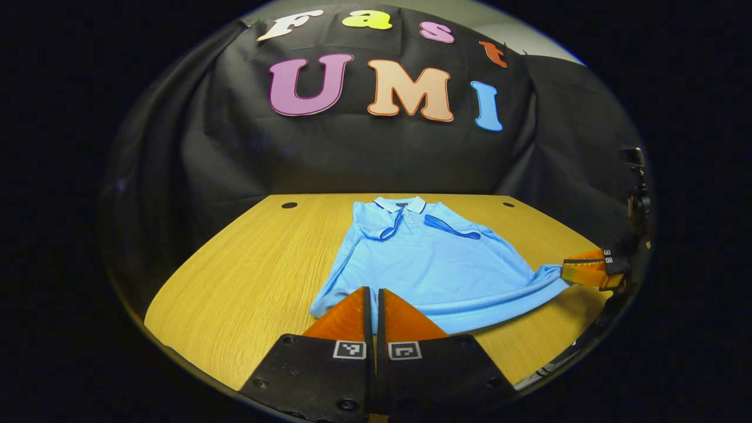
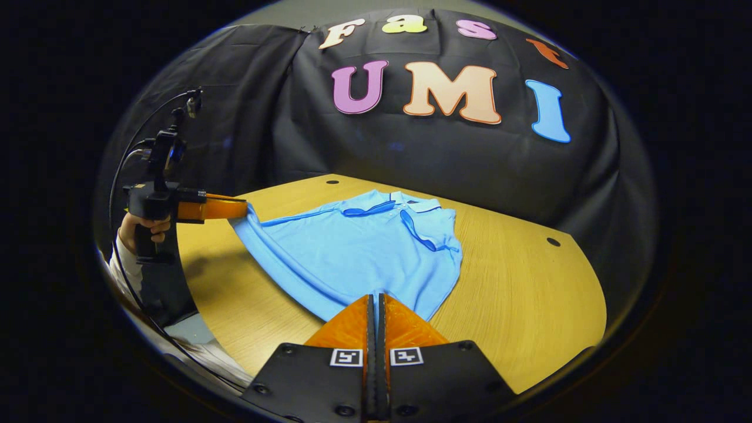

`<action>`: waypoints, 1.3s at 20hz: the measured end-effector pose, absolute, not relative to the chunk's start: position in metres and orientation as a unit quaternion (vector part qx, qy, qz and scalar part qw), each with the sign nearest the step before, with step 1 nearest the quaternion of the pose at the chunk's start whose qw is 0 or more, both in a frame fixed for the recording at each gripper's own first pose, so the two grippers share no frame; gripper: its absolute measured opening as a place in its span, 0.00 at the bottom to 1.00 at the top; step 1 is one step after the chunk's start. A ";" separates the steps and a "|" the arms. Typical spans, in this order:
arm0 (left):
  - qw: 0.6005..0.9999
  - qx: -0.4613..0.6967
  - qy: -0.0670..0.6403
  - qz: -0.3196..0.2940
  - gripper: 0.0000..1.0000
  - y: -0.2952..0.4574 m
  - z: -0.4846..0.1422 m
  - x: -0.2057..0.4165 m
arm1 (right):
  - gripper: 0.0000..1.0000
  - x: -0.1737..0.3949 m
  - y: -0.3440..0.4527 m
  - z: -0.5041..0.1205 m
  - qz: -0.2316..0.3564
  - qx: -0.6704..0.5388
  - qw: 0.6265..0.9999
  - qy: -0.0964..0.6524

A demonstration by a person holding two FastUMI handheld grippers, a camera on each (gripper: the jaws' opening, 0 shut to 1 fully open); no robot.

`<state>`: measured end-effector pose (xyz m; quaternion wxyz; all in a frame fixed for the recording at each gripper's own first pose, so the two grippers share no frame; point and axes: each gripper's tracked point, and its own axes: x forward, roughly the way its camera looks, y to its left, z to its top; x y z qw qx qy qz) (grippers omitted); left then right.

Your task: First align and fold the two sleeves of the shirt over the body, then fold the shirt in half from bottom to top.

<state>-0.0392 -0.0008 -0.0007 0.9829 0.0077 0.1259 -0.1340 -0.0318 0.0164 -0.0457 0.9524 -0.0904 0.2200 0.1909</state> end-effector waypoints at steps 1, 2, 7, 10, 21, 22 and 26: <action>0.983 0.009 0.122 -0.136 0.00 -0.002 0.006 -0.031 | 0.02 -0.023 0.015 -0.041 0.186 -0.091 0.953 0.219; 0.983 0.008 0.119 -0.138 0.00 -0.004 0.012 -0.025 | 0.02 -0.015 0.015 -0.037 0.183 -0.090 0.954 0.220; 0.984 -0.008 0.104 -0.148 0.00 -0.009 0.043 0.019 | 0.02 0.036 0.013 -0.019 0.163 -0.087 0.959 0.217; 0.984 -0.015 0.094 -0.149 0.00 -0.009 0.057 0.052 | 0.02 0.072 0.011 -0.013 0.149 -0.081 0.962 0.216; 0.988 -0.008 0.097 -0.123 0.00 -0.008 0.076 0.190 | 0.02 0.211 0.012 -0.008 0.114 -0.061 0.962 0.241; 0.987 -0.009 0.103 -0.119 0.00 -0.009 0.072 0.203 | 0.02 0.225 0.012 -0.008 0.108 -0.065 0.961 0.245; 0.985 -0.016 0.133 -0.112 0.00 -0.017 0.052 0.252 | 0.02 0.272 0.010 -0.015 0.092 -0.120 0.957 0.248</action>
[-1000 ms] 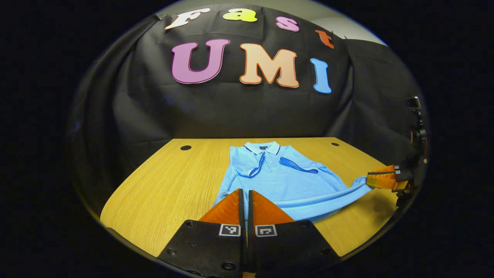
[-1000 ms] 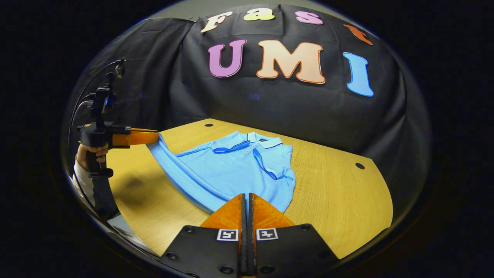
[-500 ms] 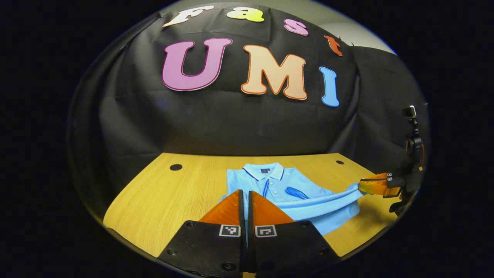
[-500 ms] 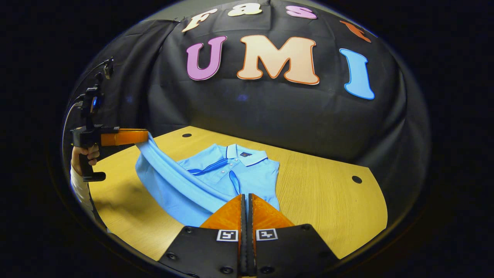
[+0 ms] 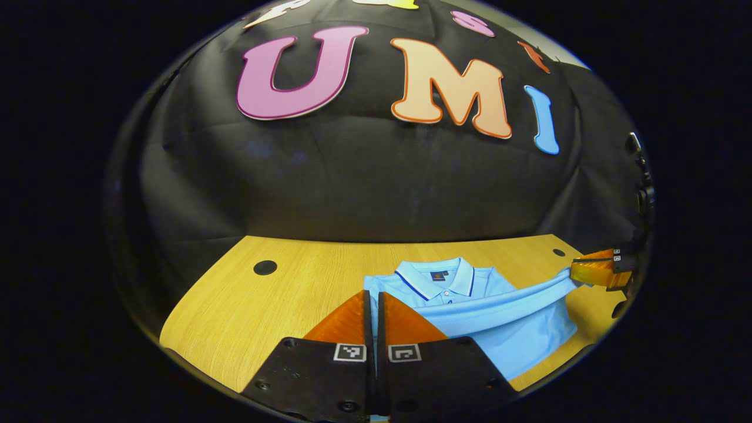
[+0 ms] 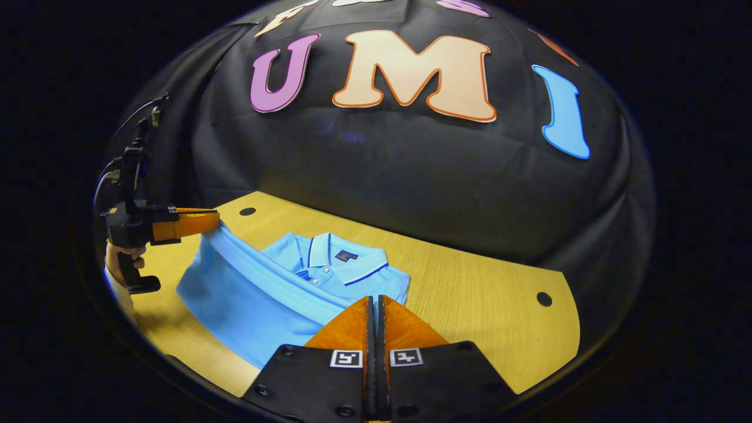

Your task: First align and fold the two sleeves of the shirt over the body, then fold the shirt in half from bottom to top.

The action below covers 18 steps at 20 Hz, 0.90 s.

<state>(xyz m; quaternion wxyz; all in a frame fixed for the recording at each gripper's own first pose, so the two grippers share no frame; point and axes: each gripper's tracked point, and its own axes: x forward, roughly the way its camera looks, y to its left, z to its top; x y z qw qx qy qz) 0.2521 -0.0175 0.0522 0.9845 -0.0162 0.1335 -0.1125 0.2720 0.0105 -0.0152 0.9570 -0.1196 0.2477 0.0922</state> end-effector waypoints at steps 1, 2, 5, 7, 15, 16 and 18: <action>0.984 -0.017 0.138 -0.111 0.00 -0.019 0.047 0.264 | 0.02 0.283 0.008 -0.020 0.087 -0.134 0.956 0.247; 0.984 -0.016 0.143 -0.106 0.00 -0.019 0.042 0.275 | 0.02 0.291 0.007 -0.026 0.084 -0.142 0.954 0.249; 0.983 -0.012 0.158 -0.097 0.00 -0.024 0.020 0.304 | 0.02 0.310 0.001 -0.049 0.070 -0.146 0.951 0.262; 0.982 -0.010 0.168 -0.090 0.00 -0.027 0.005 0.319 | 0.02 0.323 -0.006 -0.062 0.057 -0.147 0.951 0.268; 0.984 0.013 0.168 -0.065 0.05 -0.036 -0.010 0.339 | 0.09 0.344 -0.010 -0.081 0.031 -0.120 0.956 0.265; 0.984 0.011 0.166 -0.068 0.08 -0.039 -0.005 0.337 | 0.14 0.341 -0.003 -0.081 0.042 -0.111 0.956 0.267; 0.984 0.004 0.163 -0.071 0.19 -0.042 0.005 0.330 | 0.56 0.333 0.006 -0.079 0.057 -0.101 0.956 0.269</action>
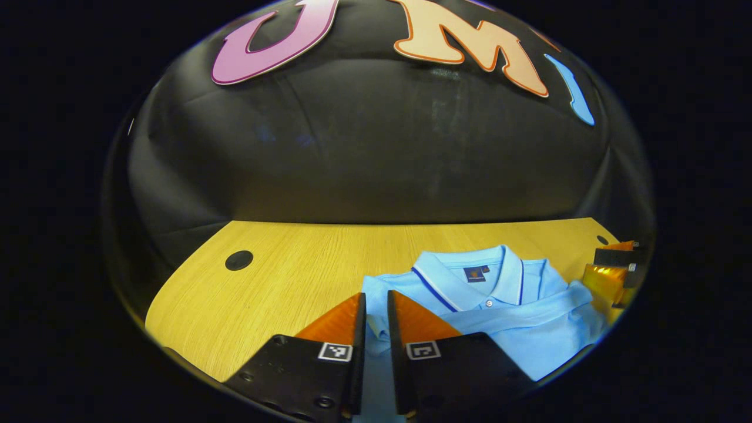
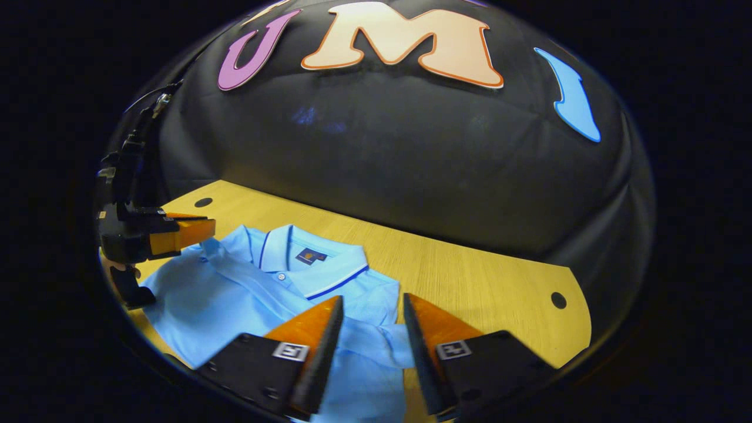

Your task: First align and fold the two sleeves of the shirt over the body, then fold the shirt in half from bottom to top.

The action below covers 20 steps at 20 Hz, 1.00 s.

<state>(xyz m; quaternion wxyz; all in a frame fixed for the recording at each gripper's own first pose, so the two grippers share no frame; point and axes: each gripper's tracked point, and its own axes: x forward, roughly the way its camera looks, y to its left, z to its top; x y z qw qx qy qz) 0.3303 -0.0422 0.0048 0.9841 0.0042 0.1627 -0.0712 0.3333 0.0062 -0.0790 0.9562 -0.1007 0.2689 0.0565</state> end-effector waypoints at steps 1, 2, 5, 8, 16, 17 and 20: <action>0.985 0.003 0.161 -0.069 0.39 -0.042 0.013 0.324 | 0.77 0.327 0.006 -0.076 0.058 -0.100 0.956 0.269; 0.985 -0.003 0.156 -0.067 0.58 -0.042 0.020 0.319 | 0.99 0.326 0.005 -0.072 0.055 -0.096 0.958 0.266; 0.987 -0.026 0.143 -0.070 0.95 -0.044 0.047 0.298 | 0.99 0.312 0.003 -0.054 0.050 -0.069 0.965 0.249; 0.990 -0.022 0.120 -0.070 0.94 -0.045 0.074 0.273 | 1.00 0.289 -0.005 -0.025 0.053 -0.051 0.971 0.228; 0.988 -0.010 0.078 -0.133 0.95 -0.083 0.125 0.186 | 0.99 0.226 -0.029 0.049 0.031 -0.083 0.985 0.150; 0.988 -0.009 0.067 -0.139 0.95 -0.086 0.133 0.177 | 0.99 0.222 -0.027 0.058 0.034 -0.081 0.986 0.143; 0.988 -0.006 0.051 -0.143 0.95 -0.093 0.148 0.156 | 0.99 0.207 -0.022 0.076 0.042 -0.078 0.988 0.126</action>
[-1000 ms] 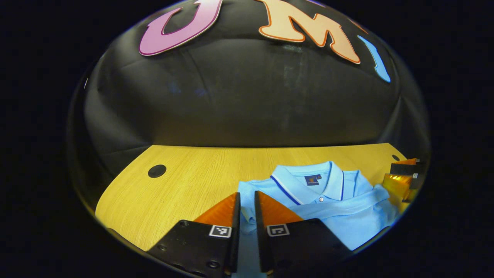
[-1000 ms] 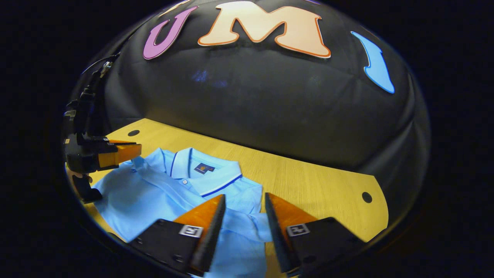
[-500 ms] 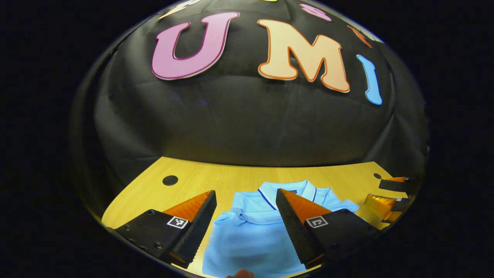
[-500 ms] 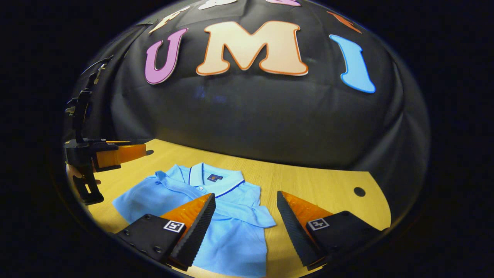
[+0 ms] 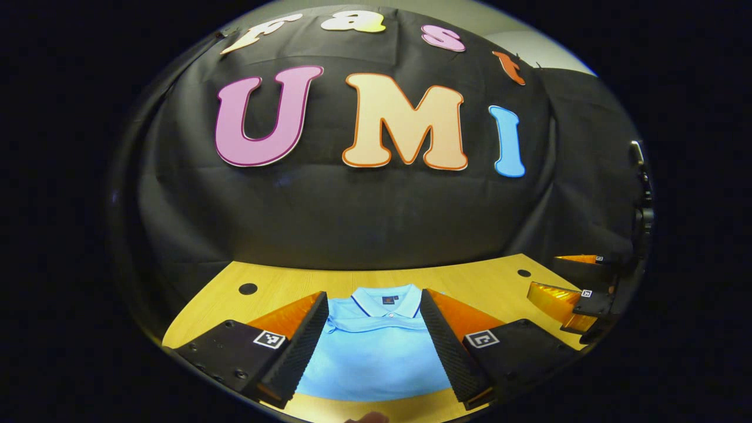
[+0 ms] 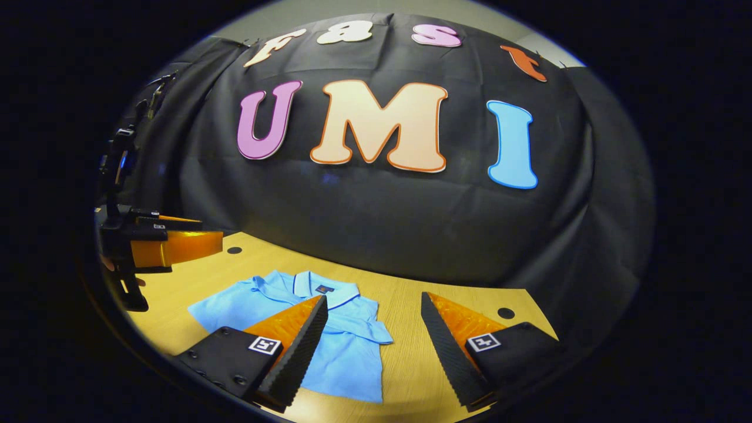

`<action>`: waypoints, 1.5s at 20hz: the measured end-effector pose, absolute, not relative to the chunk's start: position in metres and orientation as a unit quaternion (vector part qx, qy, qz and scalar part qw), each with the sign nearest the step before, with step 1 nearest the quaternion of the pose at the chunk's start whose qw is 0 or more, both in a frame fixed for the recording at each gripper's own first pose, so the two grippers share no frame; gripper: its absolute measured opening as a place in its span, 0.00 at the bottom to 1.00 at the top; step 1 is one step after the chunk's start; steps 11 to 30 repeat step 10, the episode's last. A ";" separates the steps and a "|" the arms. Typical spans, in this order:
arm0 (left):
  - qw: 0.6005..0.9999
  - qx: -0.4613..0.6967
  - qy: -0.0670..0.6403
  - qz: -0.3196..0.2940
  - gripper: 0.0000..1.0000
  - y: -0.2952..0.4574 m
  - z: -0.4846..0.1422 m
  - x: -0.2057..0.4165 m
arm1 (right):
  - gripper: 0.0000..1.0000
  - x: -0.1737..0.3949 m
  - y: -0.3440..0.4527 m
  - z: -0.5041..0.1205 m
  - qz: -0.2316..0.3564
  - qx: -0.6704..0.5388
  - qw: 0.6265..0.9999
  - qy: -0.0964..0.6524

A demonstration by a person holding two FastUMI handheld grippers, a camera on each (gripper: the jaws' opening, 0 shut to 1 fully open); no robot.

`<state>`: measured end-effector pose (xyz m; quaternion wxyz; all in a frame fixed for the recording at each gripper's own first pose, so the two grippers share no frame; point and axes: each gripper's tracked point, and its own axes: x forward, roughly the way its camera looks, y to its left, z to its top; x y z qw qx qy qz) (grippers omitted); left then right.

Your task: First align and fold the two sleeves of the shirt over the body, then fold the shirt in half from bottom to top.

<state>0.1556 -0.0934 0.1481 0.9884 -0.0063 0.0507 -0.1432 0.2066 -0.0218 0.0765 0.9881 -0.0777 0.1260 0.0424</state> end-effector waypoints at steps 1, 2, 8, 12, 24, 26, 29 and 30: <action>0.989 -0.007 0.043 -0.143 0.95 -0.094 0.153 0.150 | 0.99 0.202 -0.021 0.081 0.043 -0.076 0.989 0.121; 0.989 -0.007 0.038 -0.143 0.95 -0.096 0.159 0.145 | 0.99 0.200 -0.024 0.086 0.038 -0.080 0.989 0.116; 0.987 -0.005 0.034 -0.157 0.95 -0.102 0.160 0.129 | 0.99 0.192 -0.038 0.097 0.020 -0.062 0.992 0.104; 0.987 -0.004 0.029 -0.157 0.95 -0.102 0.163 0.127 | 0.99 0.193 -0.044 0.101 0.013 -0.052 0.994 0.099; 0.987 -0.004 0.029 -0.157 0.95 -0.102 0.163 0.127 | 0.99 0.193 -0.044 0.101 0.013 -0.052 0.994 0.099; 0.987 -0.004 0.029 -0.157 0.95 -0.102 0.163 0.127 | 0.99 0.193 -0.044 0.101 0.013 -0.052 0.994 0.099; 0.987 -0.004 0.029 -0.157 0.95 -0.102 0.163 0.127 | 0.99 0.193 -0.044 0.101 0.013 -0.052 0.994 0.099; 0.987 -0.004 0.029 -0.157 0.95 -0.102 0.163 0.127 | 0.99 0.193 -0.044 0.101 0.013 -0.052 0.994 0.099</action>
